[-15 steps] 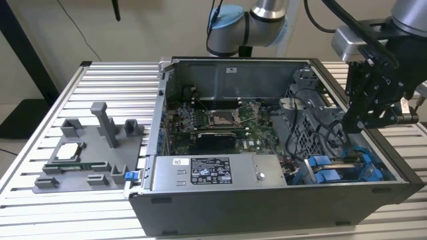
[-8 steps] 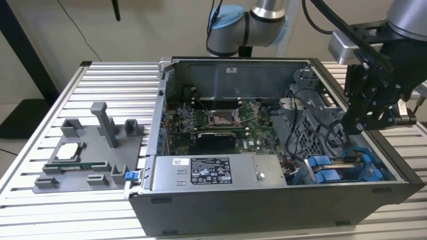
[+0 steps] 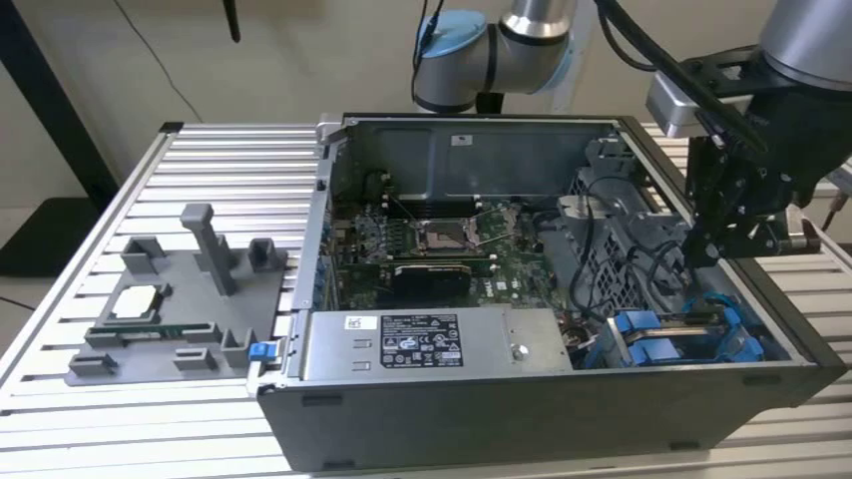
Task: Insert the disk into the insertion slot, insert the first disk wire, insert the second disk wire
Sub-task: 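Insert the second disk wire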
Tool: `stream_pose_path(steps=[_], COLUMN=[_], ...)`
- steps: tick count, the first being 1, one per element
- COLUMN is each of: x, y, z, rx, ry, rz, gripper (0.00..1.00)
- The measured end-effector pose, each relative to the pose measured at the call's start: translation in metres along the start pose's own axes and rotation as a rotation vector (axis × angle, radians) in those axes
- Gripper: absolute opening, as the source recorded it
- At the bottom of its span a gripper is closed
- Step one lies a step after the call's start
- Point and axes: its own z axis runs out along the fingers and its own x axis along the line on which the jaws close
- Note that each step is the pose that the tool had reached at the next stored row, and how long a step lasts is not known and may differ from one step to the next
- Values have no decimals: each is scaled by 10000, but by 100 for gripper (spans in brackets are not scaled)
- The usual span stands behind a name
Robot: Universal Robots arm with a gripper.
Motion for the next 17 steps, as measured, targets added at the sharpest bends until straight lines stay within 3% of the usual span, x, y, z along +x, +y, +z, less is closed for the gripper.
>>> stream_pose_path(steps=[6, 10, 17], x=[38, 109, 171], y=[37, 93, 149], z=[-1, -4, 88], rx=[38, 68, 96], ry=[-4, -6, 17], rz=[-4, -7, -12], gripper=[0, 0, 0])
